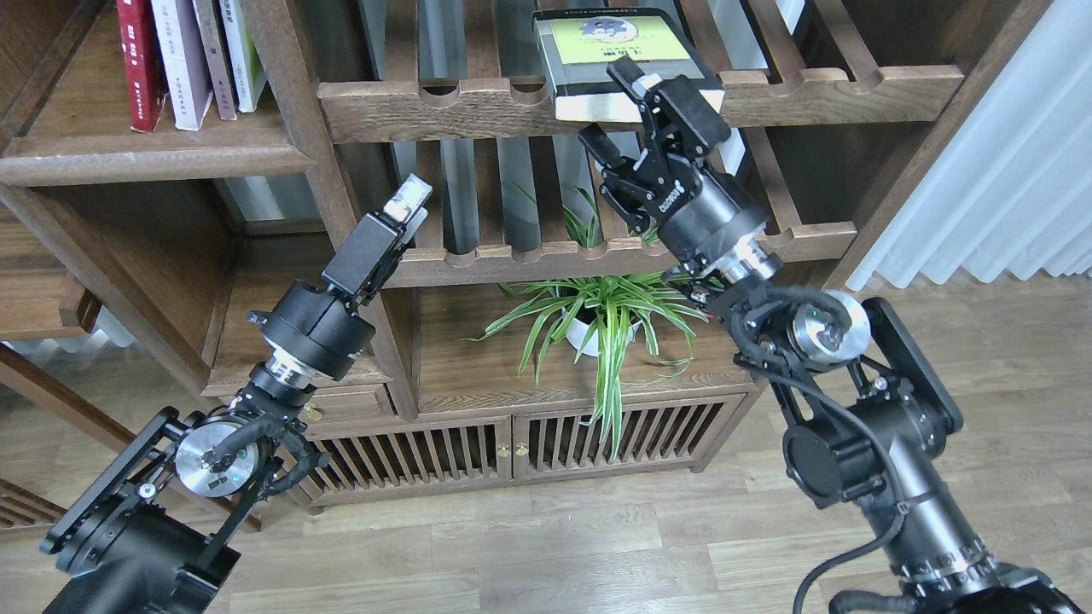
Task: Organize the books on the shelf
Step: 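Grasp the edge of the flat white book with the right gripper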
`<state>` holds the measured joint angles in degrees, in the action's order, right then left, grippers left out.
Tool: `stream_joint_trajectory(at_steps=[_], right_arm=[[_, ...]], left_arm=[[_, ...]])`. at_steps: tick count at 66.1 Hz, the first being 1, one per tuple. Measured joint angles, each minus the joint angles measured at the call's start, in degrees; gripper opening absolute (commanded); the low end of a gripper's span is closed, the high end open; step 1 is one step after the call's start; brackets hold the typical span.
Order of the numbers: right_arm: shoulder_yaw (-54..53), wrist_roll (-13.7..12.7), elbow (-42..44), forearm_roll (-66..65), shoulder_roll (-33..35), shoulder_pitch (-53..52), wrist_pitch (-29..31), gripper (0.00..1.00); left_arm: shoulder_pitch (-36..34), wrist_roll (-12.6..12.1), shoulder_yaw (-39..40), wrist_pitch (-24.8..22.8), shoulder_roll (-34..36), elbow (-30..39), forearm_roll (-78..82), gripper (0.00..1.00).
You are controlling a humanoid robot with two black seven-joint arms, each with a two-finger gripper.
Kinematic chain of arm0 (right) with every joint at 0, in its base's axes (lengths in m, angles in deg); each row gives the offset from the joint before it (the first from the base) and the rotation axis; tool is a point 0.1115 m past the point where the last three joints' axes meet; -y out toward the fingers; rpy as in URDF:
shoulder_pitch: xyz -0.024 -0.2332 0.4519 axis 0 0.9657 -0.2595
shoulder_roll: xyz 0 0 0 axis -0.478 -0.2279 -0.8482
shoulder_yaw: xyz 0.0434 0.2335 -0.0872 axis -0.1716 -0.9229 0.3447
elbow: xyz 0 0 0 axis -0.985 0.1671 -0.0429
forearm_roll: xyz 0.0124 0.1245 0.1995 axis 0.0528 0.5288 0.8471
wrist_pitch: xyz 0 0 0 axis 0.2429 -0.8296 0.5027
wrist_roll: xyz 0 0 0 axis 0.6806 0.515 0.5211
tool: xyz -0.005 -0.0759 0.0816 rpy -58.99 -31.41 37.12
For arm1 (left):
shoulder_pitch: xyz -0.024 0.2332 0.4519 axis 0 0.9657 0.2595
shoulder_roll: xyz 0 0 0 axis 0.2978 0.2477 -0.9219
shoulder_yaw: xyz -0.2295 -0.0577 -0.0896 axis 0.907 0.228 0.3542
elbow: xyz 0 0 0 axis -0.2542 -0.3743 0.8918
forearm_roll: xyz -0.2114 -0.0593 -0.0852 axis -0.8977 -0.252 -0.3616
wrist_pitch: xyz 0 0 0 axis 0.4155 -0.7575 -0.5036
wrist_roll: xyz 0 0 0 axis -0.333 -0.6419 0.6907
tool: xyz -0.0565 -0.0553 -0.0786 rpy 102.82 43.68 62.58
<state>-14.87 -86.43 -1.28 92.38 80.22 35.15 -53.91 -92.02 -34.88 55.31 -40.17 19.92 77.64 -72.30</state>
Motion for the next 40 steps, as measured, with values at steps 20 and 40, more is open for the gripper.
stream_joint_trajectory(at_steps=[20, 40], right_arm=[[-2.7, 0.1, 3.5, -0.2, -0.8, -2.0, -2.0, 0.75], [-4.3, 0.0, 3.9, -0.3, -1.4, -2.5, -3.7, 0.34]], left_arm=[[-0.1, -1.3, 0.0, 0.0, -1.2, 0.0, 0.1, 0.99], [-0.1, -1.4, 0.0, 0.0, -1.2, 0.0, 0.2, 0.99]])
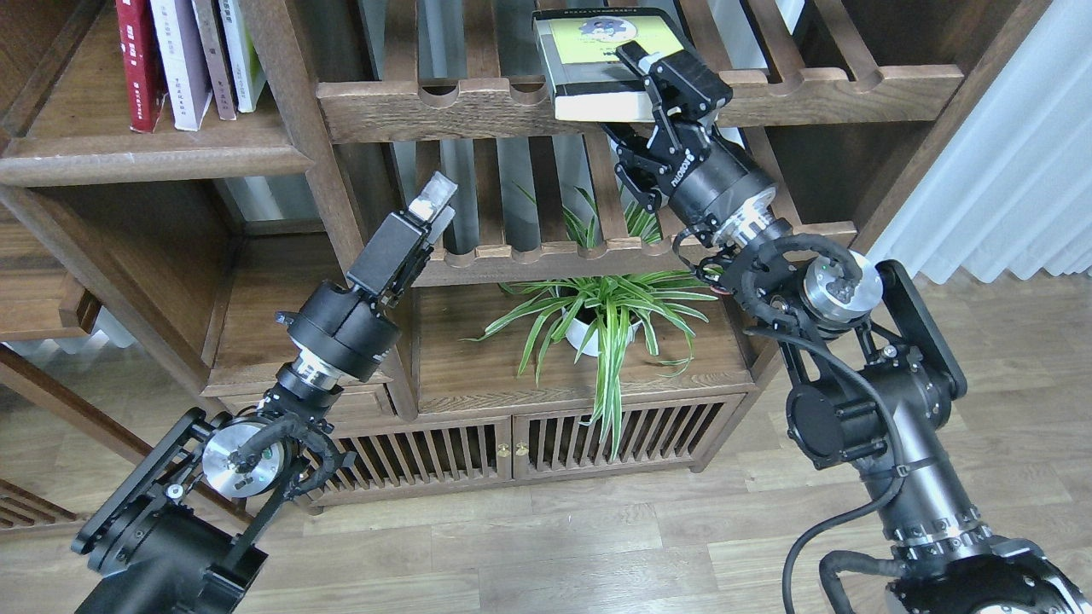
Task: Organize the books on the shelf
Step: 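Grasp the edge of the flat white book with the right gripper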
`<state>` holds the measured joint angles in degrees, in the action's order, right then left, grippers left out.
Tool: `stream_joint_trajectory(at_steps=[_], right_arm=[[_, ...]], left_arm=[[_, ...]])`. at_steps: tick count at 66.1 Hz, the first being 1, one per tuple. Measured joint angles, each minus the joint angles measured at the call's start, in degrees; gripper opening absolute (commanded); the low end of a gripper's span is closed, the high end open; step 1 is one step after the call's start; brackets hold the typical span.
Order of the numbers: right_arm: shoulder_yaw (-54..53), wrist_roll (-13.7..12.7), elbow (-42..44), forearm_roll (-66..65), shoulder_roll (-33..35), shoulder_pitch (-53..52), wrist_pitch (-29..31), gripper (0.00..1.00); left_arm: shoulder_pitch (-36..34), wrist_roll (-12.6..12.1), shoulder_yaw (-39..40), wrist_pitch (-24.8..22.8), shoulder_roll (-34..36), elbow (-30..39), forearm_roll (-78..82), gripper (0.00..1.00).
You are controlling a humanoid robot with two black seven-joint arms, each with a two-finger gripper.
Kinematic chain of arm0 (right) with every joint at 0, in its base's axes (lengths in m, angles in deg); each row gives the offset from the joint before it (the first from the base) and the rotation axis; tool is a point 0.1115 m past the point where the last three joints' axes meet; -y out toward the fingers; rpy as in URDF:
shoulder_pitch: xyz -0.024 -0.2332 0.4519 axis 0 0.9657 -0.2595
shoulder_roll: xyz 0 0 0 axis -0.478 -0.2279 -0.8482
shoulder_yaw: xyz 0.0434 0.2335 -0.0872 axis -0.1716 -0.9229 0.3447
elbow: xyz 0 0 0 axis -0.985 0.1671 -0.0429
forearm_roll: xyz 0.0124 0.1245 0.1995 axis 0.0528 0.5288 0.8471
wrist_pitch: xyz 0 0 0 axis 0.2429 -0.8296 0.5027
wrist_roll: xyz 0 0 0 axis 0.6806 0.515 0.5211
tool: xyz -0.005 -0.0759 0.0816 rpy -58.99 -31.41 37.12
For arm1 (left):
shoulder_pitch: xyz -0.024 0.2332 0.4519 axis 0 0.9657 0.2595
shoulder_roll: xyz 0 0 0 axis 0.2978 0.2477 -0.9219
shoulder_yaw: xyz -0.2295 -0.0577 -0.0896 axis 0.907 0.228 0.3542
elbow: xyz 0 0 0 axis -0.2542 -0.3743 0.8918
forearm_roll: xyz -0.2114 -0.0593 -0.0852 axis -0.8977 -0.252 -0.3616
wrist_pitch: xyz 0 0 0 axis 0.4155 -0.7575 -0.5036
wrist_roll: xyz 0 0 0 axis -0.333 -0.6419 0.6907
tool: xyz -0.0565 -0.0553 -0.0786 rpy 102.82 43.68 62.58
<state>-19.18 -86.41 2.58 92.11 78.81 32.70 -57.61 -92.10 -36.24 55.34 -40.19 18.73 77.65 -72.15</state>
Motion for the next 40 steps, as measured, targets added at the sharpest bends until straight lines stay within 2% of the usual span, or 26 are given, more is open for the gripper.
stream_joint_trajectory(at_steps=[16, 25, 40], right_arm=[[-1.7, 0.0, 0.4, -0.2, -0.1, -0.2, -1.4, 0.19], [-1.9, -0.1, 0.8, -0.2, -0.1, -0.2, -2.4, 0.14], [-2.2, -0.4, 1.0, 0.0, -0.1, -0.2, -2.8, 0.13]], left_arm=[[0.0, -0.1, -0.1, 0.0, 0.0, 0.0, 0.0, 0.99], [0.0, -0.1, -0.1, 0.0, 0.0, 0.0, 0.1, 0.98], [0.0, -0.1, 0.0, 0.0, -0.5, -0.1, 0.1, 0.97]])
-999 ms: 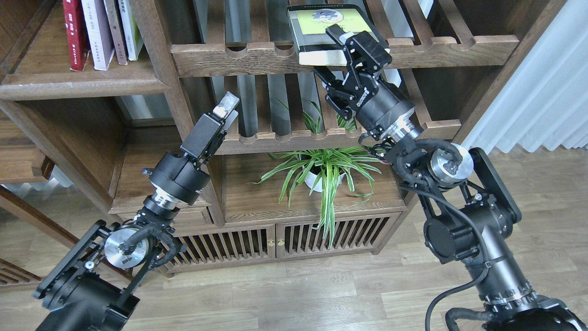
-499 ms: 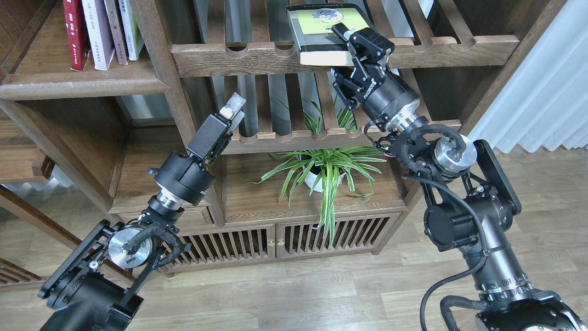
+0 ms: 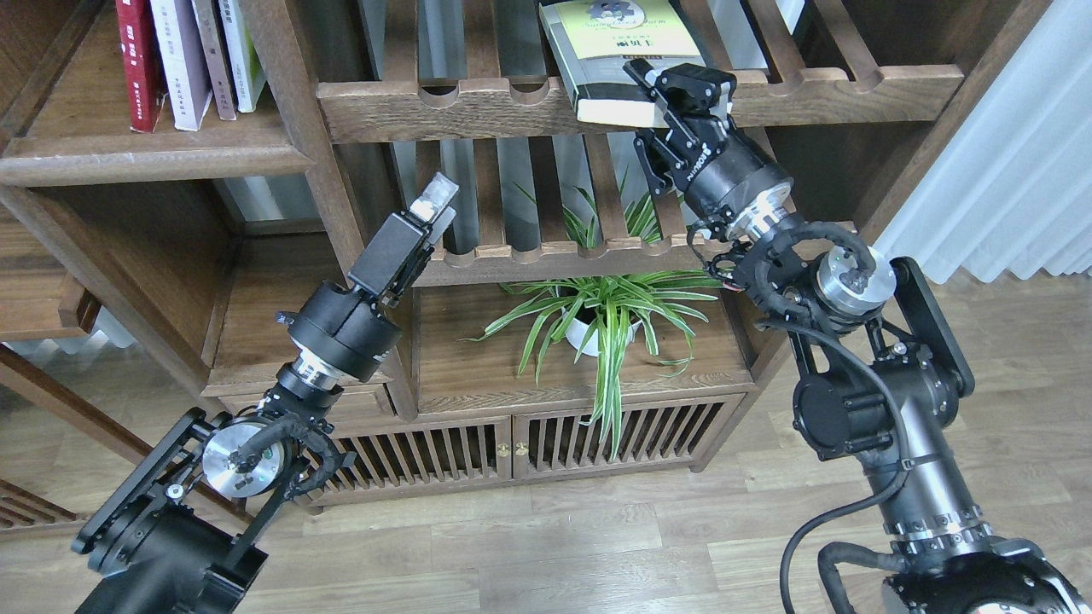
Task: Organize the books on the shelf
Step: 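Grasp the edge of the flat white book with the right gripper, then pull the white book off the top shelf and lower it with the right gripper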
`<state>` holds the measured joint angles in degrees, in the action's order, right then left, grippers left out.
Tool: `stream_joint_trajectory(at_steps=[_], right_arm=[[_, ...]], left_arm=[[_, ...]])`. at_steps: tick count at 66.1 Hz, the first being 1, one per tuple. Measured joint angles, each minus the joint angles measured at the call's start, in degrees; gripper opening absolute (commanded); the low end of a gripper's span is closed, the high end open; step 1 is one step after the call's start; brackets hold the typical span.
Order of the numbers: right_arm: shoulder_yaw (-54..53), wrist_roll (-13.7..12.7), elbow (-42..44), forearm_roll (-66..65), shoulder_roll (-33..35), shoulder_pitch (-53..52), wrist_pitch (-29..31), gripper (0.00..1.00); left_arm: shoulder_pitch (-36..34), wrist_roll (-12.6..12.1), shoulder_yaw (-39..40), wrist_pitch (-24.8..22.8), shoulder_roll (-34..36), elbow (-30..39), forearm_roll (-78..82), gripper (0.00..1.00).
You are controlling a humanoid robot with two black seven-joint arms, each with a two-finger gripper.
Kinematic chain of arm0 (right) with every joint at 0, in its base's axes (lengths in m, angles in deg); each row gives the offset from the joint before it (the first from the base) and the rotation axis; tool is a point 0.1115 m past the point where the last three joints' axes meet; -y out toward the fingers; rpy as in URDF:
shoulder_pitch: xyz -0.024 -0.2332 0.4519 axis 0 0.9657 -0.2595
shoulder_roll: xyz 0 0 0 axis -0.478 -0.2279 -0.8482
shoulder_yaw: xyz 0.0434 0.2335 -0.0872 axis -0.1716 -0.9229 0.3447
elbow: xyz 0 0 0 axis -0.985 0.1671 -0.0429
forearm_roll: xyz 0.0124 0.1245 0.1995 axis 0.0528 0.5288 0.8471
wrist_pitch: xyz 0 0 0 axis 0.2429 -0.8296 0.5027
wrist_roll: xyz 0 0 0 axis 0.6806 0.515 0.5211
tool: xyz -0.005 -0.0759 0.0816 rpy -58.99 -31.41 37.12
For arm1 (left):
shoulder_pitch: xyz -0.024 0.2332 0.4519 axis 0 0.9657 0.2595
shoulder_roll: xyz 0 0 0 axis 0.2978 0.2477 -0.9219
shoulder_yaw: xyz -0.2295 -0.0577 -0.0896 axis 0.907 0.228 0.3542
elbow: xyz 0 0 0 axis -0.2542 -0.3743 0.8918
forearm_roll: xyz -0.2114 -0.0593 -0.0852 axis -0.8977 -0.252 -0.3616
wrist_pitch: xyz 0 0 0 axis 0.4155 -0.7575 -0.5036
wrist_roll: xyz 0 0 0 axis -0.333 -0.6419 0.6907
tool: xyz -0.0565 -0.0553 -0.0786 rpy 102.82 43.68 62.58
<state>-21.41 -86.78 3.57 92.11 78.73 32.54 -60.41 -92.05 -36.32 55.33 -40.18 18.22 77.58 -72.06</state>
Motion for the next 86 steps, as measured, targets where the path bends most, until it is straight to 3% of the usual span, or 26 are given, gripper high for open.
stream_joint_trajectory(at_steps=[9, 17, 24, 53, 86], right_arm=[[-2.3, -1.4, -0.8, 1.1, 0.0, 1.2, 1.1, 0.12], [-6.0, -5.9, -2.6, 4.5, 1.2, 4.5, 4.6, 0.13], [-7.6, -7.9, -4.1, 8.6, 4.0, 7.8, 7.2, 0.14], [-8.8, -8.3, -14.5, 26.2, 11.9, 24.2, 20.9, 0.15], [-5.4, -8.3, -18.2, 28.3, 11.8, 34.3, 33.9, 0.15]], left_arm=[[0.0, 0.1, 0.1, 0.0, 0.0, 0.0, -0.1, 0.97], [-0.3, 0.1, 0.1, 0.0, 0.0, 0.0, -0.2, 0.96], [-0.5, 0.1, 0.1, 0.0, 0.0, 0.0, -0.3, 0.95], [-2.1, 0.2, 0.1, 0.0, 0.0, 0.0, -0.7, 0.95], [-7.8, 0.6, -3.7, 0.0, 0.0, 0.1, -7.4, 0.95]])
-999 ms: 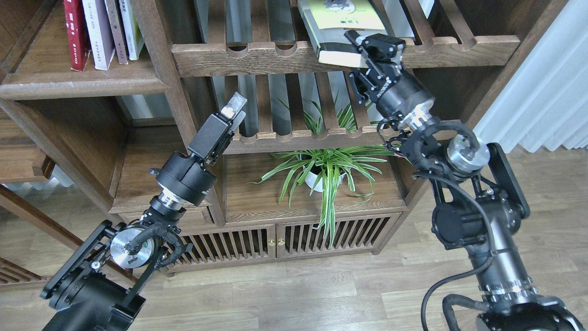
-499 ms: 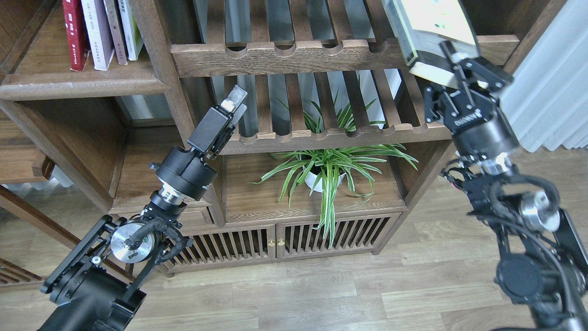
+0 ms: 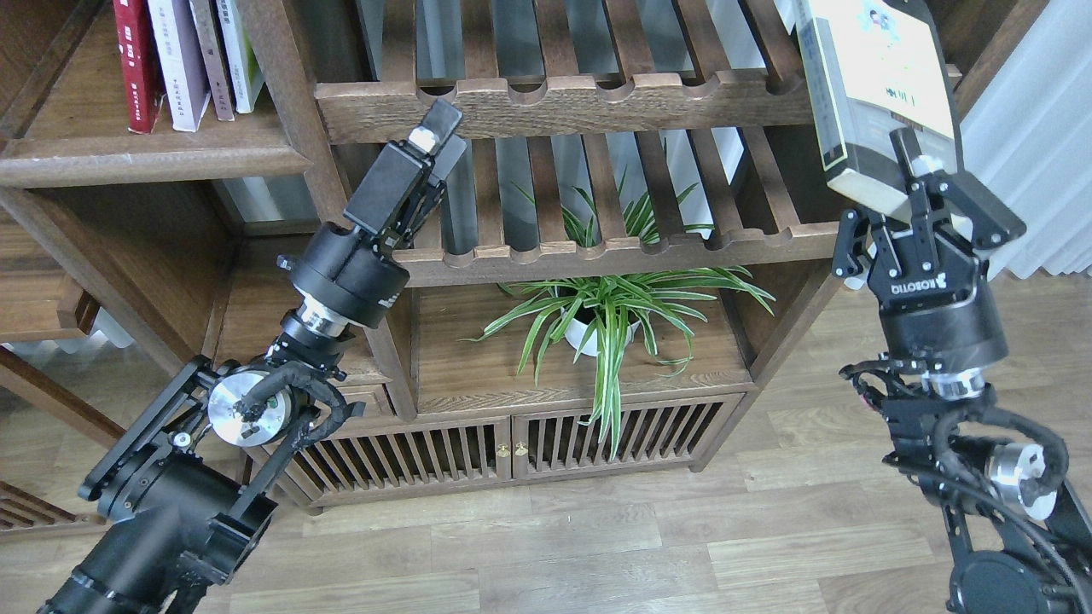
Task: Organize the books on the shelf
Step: 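Pull the white book off the top shelf and lower it with the right gripper, then bring the left gripper to the white book and hold it with both grippers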
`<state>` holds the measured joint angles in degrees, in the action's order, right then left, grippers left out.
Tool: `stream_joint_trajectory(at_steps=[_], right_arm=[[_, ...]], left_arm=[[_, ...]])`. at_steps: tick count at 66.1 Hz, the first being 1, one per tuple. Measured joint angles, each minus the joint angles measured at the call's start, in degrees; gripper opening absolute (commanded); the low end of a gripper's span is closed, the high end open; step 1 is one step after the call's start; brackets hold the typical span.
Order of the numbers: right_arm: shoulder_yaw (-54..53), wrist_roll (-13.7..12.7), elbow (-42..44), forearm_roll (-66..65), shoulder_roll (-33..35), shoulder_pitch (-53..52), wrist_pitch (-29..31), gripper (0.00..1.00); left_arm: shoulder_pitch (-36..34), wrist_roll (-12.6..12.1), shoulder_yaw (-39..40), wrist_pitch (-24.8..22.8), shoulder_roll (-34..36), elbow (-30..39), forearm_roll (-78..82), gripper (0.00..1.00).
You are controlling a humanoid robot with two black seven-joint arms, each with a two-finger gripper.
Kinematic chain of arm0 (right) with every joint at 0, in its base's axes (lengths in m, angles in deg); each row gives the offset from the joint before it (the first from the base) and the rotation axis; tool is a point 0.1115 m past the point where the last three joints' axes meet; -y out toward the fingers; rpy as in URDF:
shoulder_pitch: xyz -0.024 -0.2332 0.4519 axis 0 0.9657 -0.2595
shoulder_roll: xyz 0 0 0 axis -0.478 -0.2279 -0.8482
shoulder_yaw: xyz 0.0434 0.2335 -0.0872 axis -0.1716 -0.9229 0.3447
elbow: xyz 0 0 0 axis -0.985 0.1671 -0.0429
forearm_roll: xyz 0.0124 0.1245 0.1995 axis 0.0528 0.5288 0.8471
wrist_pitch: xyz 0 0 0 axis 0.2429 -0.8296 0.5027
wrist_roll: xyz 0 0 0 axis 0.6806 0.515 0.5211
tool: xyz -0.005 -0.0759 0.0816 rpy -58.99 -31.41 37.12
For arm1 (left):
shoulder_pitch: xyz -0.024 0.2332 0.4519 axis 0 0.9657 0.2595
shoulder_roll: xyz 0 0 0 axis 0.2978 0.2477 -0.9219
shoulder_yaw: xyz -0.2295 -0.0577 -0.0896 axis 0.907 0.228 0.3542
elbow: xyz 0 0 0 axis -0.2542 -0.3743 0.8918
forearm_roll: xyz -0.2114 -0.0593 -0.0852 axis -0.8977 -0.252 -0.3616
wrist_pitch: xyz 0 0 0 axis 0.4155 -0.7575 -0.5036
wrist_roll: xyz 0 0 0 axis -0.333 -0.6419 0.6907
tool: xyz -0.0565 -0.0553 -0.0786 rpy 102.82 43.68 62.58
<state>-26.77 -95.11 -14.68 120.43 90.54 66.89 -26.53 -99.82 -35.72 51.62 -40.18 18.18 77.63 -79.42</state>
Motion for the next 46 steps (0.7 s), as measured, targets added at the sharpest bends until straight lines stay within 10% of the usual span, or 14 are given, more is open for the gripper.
stream_joint_trajectory(at_steps=[46], right_arm=[[13.7, 0.0, 0.0, -1.6, 0.1, 8.2, 6.0, 0.17]], left_arm=[[-4.3, -5.8, -6.6, 0.0, 0.0, 0.0, -13.4, 0.92]])
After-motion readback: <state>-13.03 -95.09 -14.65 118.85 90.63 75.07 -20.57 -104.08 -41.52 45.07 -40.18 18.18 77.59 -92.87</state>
